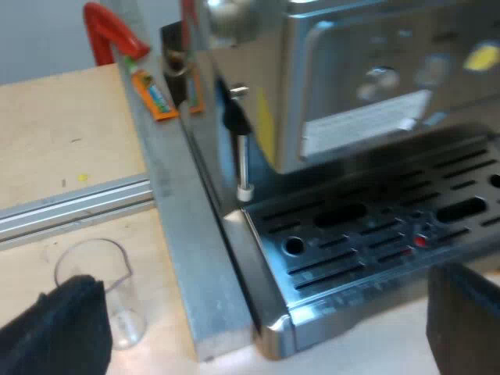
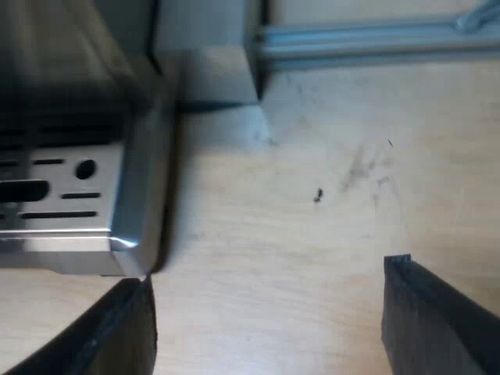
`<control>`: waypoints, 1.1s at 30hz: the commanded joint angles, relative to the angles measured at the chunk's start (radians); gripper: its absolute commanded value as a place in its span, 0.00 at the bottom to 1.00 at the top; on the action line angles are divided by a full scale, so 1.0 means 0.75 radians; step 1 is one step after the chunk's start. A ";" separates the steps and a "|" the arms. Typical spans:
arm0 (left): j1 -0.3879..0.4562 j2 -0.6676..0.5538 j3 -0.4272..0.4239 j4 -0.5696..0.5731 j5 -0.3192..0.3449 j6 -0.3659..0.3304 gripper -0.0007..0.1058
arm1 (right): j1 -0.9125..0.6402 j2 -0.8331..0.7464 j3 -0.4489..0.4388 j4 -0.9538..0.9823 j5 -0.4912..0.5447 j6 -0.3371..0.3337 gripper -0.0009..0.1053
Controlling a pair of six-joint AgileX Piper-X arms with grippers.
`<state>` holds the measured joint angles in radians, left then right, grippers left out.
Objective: Grind coffee beans and then tamp
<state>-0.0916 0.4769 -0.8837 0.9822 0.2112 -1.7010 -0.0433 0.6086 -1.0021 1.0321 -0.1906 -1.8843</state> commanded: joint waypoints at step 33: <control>-0.009 -0.744 -0.008 0.261 -0.008 0.082 0.79 | -0.005 -0.861 0.056 0.232 -0.009 -0.037 0.59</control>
<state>-0.0947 -0.0148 -0.8853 1.1700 0.2143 -1.6402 -0.0433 -0.0042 -0.9556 1.1968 -0.1900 -1.9001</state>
